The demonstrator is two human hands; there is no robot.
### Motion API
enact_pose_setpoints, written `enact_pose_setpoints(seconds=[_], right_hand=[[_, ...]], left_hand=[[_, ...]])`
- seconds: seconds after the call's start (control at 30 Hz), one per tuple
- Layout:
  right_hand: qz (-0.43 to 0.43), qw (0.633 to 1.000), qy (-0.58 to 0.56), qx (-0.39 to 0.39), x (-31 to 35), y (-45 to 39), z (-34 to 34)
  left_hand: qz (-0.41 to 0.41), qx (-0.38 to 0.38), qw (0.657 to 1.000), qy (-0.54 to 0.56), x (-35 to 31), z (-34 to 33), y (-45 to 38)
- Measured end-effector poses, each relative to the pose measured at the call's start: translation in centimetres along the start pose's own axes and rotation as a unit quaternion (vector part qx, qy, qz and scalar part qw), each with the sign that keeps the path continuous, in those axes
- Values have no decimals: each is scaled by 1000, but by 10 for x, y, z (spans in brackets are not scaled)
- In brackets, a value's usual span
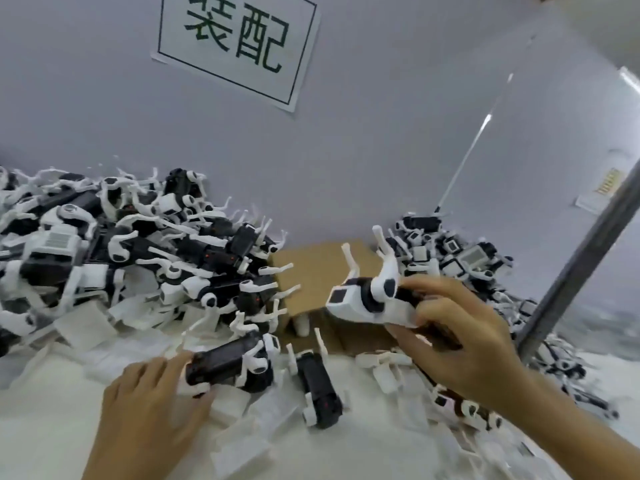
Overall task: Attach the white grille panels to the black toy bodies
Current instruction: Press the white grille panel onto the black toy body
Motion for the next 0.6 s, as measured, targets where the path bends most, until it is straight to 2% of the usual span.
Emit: enact_pose_setpoints(seconds=[0.07,0.17,0.23,0.27,0.3,0.33,0.37,0.4,0.47,0.53,0.6], right_hand=[[-3,997,77,23,-33,-4,28],[-27,981,191,33,-96,-18,69],[-143,958,245,42,-150,-36,97],[-246,929,267,66,-175,-43,111],[-355,883,284,115,-196,-44,122],[-426,840,291,165,-207,-40,128],[-454,824,285,184,-211,-36,130],[-450,834,268,176,-206,-33,127],[-404,878,211,148,-180,-25,107],[-367,910,113,157,-139,-11,72],[-316,933,7,171,-95,7,35]], left_hand=[[24,-14,999,35,-1,1,-6],[-7,-38,998,55,0,-4,-7],[-15,-31,998,54,4,-9,-5],[-14,-17,998,58,6,-8,-6],[-13,-10,997,70,6,-5,-7],[-2,-4,997,83,5,-1,-10],[9,-1,994,106,1,3,-13],[17,13,991,131,-4,9,-15],[24,59,975,214,-16,19,-13],[88,55,940,324,-21,18,-8],[170,60,912,369,-24,17,-5]])
Point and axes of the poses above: each hand's wrist, its own y-axis away from the middle knuckle, its own z-axis out of the back of the hand, x = y × z, the point moved 3 cm from there along -y, towards the middle knuckle, and after that the axes turned 9 degrees about z, right-handed, at the moved point
